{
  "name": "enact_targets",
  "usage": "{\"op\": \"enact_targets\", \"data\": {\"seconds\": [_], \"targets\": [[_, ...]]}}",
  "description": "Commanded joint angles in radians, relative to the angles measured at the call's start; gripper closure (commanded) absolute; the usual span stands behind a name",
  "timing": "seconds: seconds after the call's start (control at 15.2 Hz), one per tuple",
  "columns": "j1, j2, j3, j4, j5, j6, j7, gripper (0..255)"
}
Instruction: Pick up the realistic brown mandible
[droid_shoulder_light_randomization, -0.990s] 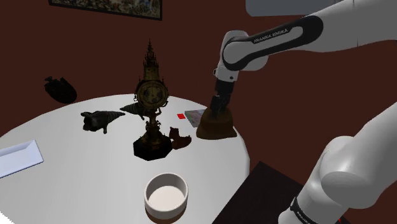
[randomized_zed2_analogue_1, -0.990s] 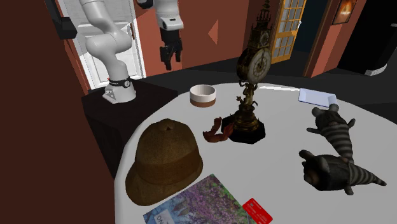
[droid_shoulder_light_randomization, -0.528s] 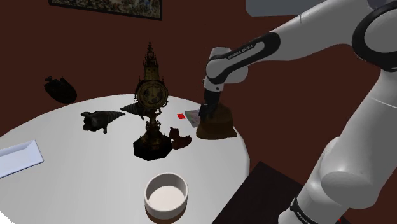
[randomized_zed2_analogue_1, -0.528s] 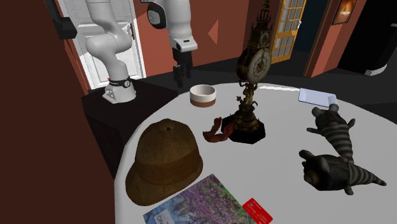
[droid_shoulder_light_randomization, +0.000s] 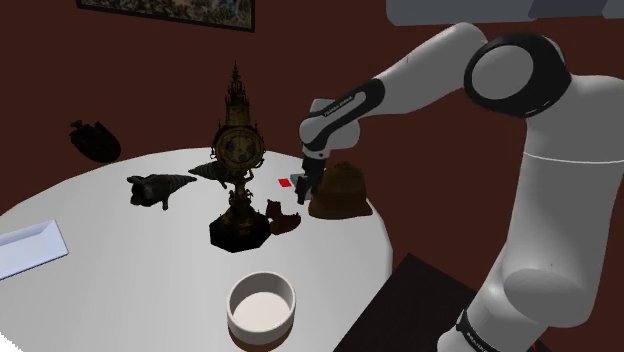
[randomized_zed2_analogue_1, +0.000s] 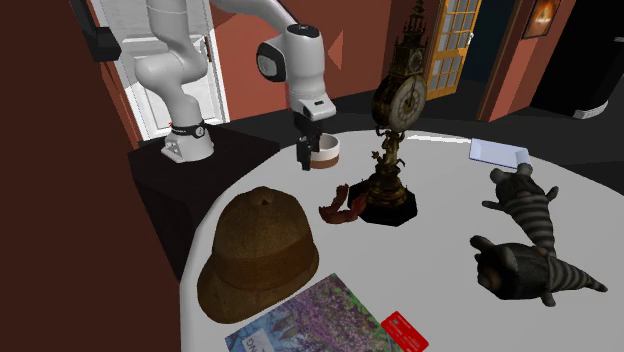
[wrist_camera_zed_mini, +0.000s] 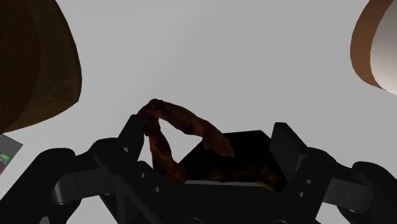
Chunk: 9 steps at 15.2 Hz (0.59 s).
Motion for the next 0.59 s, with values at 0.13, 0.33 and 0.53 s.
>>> {"op": "enact_targets", "data": {"seconds": [0.13,0.33,0.53], "targets": [[-0.014,0.16,0.009,0.129,0.021,0.035,-0.038,0],[-0.024,0.278,0.019,0.241,0.03,0.045,-0.058,0],[-0.034,0.399,0.027,0.369,0.034,0.043,-0.072,0]]}}
